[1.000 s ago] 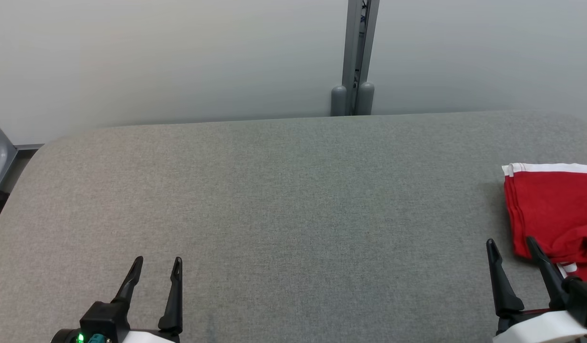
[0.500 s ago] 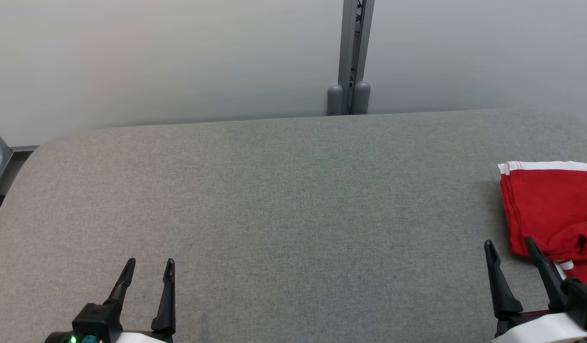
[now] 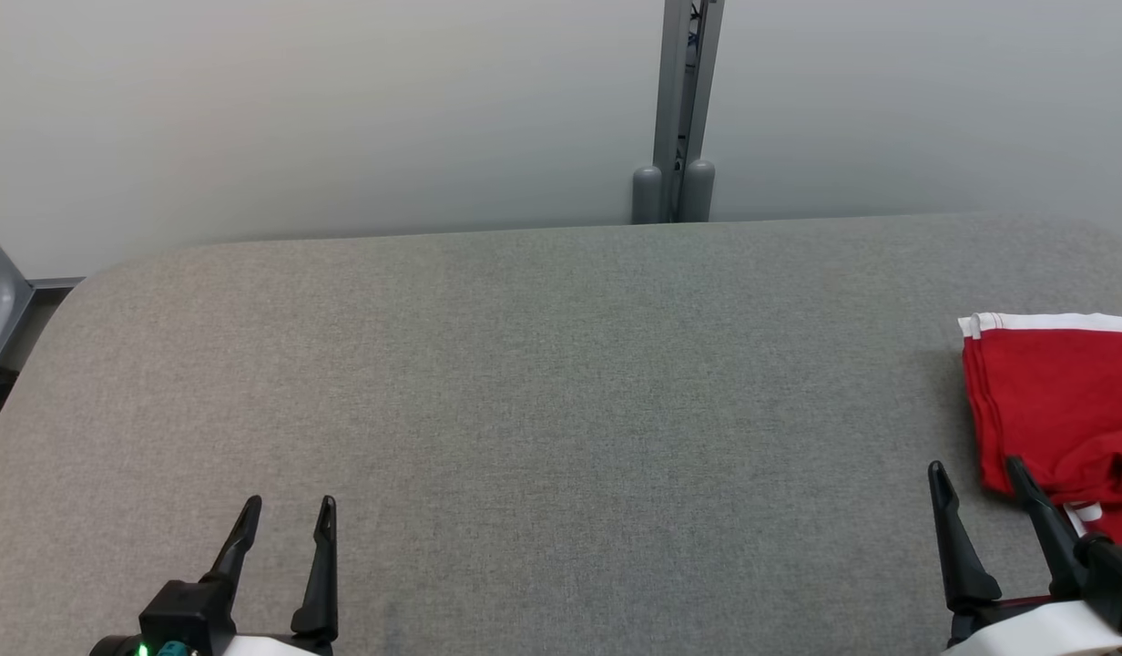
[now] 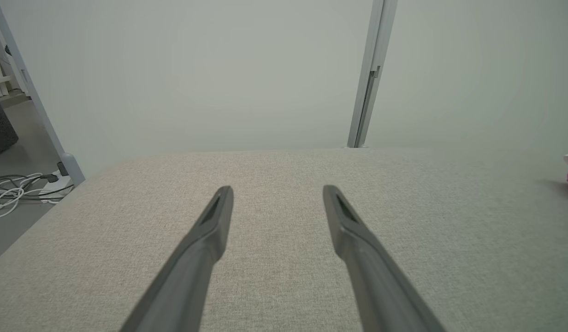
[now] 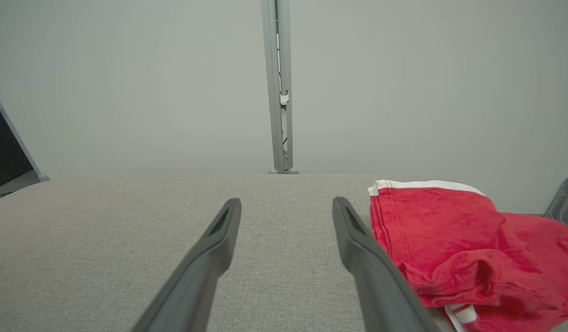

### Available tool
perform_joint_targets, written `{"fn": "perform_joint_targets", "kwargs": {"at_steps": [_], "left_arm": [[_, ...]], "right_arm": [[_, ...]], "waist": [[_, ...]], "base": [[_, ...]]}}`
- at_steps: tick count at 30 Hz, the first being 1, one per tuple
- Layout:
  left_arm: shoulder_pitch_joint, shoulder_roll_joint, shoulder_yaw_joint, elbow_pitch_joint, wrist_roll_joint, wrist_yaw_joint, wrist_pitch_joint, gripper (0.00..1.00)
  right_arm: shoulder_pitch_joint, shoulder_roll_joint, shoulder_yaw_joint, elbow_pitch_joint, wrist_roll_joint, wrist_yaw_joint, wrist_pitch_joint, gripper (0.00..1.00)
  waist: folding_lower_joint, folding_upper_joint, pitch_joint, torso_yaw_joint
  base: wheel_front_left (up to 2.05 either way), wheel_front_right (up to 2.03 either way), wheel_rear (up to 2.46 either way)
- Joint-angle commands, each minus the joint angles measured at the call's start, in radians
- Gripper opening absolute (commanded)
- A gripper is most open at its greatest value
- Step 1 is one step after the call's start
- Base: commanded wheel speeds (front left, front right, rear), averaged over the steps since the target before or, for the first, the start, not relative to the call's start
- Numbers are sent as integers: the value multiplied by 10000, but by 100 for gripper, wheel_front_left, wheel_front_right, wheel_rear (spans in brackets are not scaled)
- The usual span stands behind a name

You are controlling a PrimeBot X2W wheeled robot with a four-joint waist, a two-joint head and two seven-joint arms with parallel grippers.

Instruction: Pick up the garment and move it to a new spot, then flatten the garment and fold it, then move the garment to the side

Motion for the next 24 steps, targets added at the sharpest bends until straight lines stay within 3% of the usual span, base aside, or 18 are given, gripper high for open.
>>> {"fn": "perform_joint_targets", "kwargs": {"at_steps": [1, 7, 8, 11, 24], "left_arm": [[10, 37, -10, -20, -52, 24, 11, 100], [-17, 111, -143, -23, -29, -48, 102, 100], [3, 61, -158, -12, -12, -59, 117, 0], [122, -62, -204, 195, -91, -78, 128, 0], [-250, -341, 403, 429, -2301, -599, 584, 0]], "right_arm": [[52, -1, -40, -24, 15, -3, 4, 100], [97, 13, -114, -45, 13, -2, -5, 100], [55, 19, -68, 15, 25, 0, -6, 0], [138, 92, -11, 259, 112, 0, -7, 0], [-303, 12, -32, 732, 2742, 0, 235, 0]], "waist": [[0, 0, 4, 12], [0, 0, -43, 95], [0, 0, -44, 95], [0, 0, -43, 95], [0, 0, -21, 78]], "base": [[0, 0, 0], [0, 0, 0], [0, 0, 0], [0, 0, 0], [0, 0, 0]]}}
